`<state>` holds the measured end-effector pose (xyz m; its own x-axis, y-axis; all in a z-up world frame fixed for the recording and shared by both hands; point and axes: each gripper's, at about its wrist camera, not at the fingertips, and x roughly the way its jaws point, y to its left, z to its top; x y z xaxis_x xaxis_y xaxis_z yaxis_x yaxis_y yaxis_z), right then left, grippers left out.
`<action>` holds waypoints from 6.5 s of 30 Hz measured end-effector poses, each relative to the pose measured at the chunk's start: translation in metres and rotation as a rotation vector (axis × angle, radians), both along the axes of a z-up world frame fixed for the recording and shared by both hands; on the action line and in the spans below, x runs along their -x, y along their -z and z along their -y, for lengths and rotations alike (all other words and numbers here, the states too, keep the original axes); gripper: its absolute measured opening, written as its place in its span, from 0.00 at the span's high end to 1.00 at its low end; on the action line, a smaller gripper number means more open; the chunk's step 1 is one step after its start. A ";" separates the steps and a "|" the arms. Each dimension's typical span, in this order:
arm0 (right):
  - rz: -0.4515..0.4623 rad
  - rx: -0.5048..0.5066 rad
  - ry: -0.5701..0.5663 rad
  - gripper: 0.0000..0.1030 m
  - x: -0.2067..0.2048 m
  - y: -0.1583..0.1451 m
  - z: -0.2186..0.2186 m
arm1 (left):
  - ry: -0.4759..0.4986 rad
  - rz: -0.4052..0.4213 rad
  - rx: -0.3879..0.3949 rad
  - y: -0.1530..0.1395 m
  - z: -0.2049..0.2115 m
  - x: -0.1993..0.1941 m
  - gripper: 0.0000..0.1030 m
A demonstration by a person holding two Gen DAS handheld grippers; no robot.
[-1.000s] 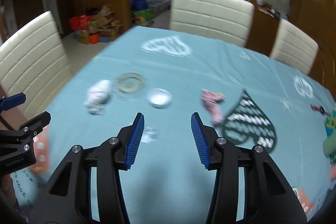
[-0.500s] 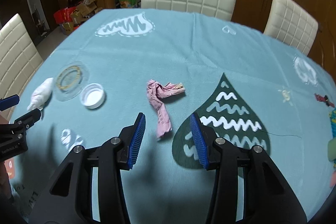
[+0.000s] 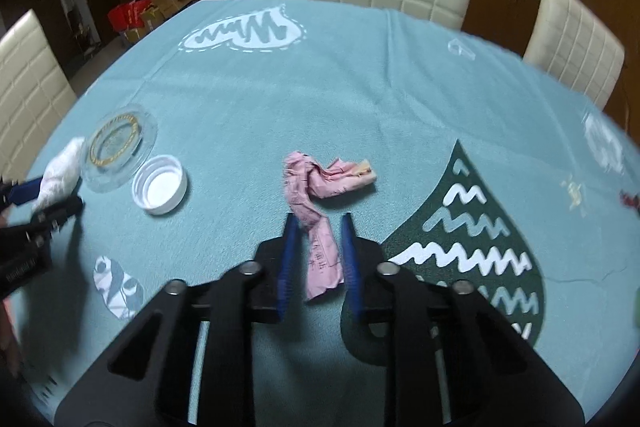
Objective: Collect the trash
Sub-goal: 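Grasp the second white tissue with the left tool while the right tool grasps the pink wrapper, then lift the white tissue and pink wrapper and carry them over the bin, then open the left tool over the bin while the right tool releases the pink wrapper, then move both open tools back over the table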
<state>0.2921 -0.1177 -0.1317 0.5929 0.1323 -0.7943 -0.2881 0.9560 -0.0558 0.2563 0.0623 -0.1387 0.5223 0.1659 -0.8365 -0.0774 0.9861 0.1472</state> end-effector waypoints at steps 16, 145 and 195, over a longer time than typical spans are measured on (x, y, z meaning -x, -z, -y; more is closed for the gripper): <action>0.084 -0.045 -0.107 0.88 0.058 -0.055 -0.017 | 0.042 0.085 -0.004 -0.041 -0.001 0.047 0.78; 0.104 -0.014 -0.569 0.17 0.138 -0.059 -0.345 | -0.444 0.244 -0.075 -0.054 -0.265 0.201 0.20; -0.017 -0.135 -0.087 0.24 0.065 -0.027 -0.008 | 0.114 0.155 -0.046 -0.056 0.029 0.079 0.20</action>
